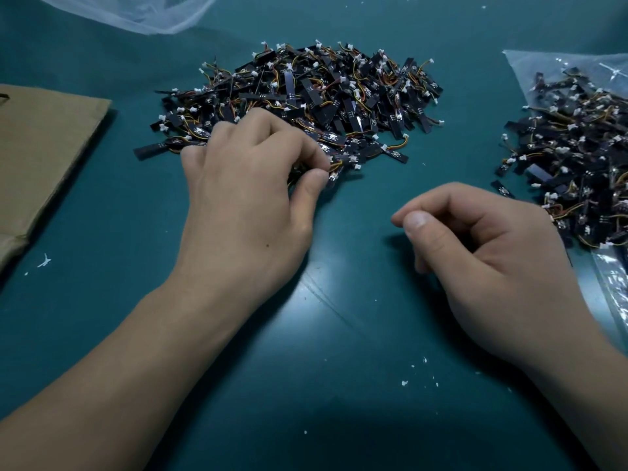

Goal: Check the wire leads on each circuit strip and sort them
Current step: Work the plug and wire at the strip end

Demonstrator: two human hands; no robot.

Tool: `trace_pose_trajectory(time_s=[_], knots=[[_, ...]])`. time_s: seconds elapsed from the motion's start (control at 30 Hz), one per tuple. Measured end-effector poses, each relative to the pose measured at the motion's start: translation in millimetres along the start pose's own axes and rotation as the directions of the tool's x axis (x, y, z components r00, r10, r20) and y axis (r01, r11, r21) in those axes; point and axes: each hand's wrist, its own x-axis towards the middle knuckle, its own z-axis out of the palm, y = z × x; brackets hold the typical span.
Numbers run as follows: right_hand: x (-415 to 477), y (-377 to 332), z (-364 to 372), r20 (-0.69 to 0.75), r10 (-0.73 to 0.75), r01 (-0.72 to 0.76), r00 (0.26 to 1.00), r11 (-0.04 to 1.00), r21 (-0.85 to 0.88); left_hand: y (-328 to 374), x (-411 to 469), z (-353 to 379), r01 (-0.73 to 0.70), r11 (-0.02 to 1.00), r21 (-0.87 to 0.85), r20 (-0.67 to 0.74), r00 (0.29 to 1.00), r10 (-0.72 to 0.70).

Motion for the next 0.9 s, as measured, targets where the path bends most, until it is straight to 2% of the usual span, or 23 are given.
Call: trace_pose_trajectory(time_s=[0.13, 0.3, 0.47, 0.57, 0.67, 0.77, 0.9], knots=[[0, 1, 0, -0.001, -0.005, 0.005, 1.0, 1.0, 0.006, 3, 0, -2, -0.077, 0.989, -0.129, -0.062, 0.996, 0.07], [0, 1, 0, -0.002, 0.0, 0.0, 1.0, 1.0, -0.011, 5, 0, -3, -0.158, 0.965, -0.21, -0.134, 0.982, 0.132], [0, -1, -1, 0.011, -0.002, 0.002, 1.0, 1.0, -0.001, 8, -1, -4, -0.136, 0.915, -0.38, 0.024, 0.987, 0.157], [-2, -5, -3, 0.063, -0.02, 0.02, 0.998, 1.0, 0.004, 13, -3, -8, -0.231, 0.89, -0.394, 0.054, 0.961, 0.273], [-1, -6, -3, 0.118, -0.037, 0.045, 0.992, 0.997, -0.069, 18, -6, -8, -0.312, 0.856, -0.412, 0.051, 0.93, 0.363], [0, -5, -3, 0.121, -0.052, 0.065, 0.991, 0.992, -0.105, 18, -7, -6, -0.297, 0.852, -0.431, 0.066, 0.931, 0.358], [0, -3, -3, 0.105, -0.055, 0.067, 0.993, 0.991, -0.113, 14, -8, -4, -0.197, 0.869, -0.455, 0.147, 0.945, 0.291]])
